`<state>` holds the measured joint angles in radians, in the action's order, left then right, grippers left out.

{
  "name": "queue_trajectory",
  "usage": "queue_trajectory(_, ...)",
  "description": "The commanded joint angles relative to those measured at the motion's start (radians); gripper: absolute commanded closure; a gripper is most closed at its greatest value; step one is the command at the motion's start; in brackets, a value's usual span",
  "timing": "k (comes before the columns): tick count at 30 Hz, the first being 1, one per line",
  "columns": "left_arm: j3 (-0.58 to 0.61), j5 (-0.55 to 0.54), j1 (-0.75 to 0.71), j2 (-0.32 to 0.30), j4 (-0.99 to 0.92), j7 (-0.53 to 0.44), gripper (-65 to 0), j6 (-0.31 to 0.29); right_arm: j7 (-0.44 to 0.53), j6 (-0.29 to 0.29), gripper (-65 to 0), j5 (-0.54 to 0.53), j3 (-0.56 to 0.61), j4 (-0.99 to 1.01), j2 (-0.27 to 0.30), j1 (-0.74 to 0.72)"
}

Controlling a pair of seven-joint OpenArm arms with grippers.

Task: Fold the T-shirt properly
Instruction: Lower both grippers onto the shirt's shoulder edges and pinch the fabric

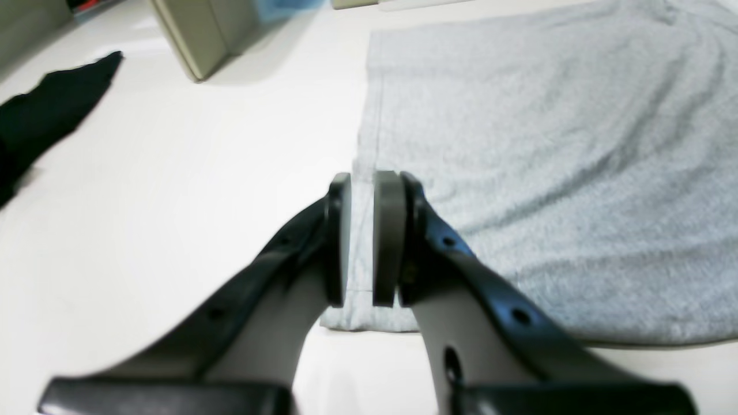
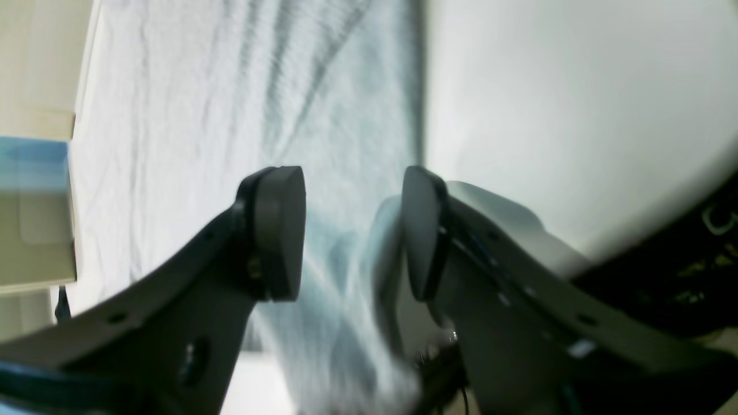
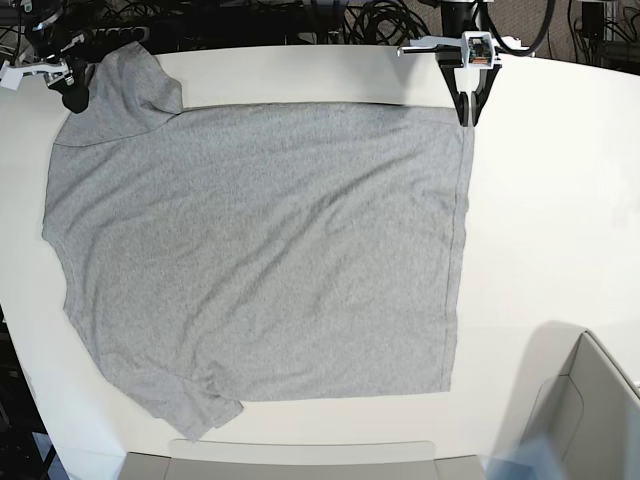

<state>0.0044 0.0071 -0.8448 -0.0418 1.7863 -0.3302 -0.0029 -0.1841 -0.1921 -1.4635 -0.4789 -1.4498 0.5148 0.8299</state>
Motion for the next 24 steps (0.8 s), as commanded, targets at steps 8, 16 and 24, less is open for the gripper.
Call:
queue_trajectory(8, 0.033, -0.017, 0.009, -0.002, 0.163, 0.167, -10.0, 0.004, -0.186, -0.024, -27.7, 0.113, -0.097, 0.007, -0.091, -0.070)
queue_trajectory(16, 0.042, -0.442, 0.068, -0.112, 0.192, 0.388, -19.1, -0.072, -0.315, -0.108, -27.7, 0.125, -0.203, 0.013, -0.118, -0.082)
queue_trajectory(24, -0.188, -0.997, 0.144, -0.270, 0.117, 0.672, -19.3, -0.162, -0.315, -0.108, -27.7, 0.179, -0.203, 0.013, -0.120, -0.082)
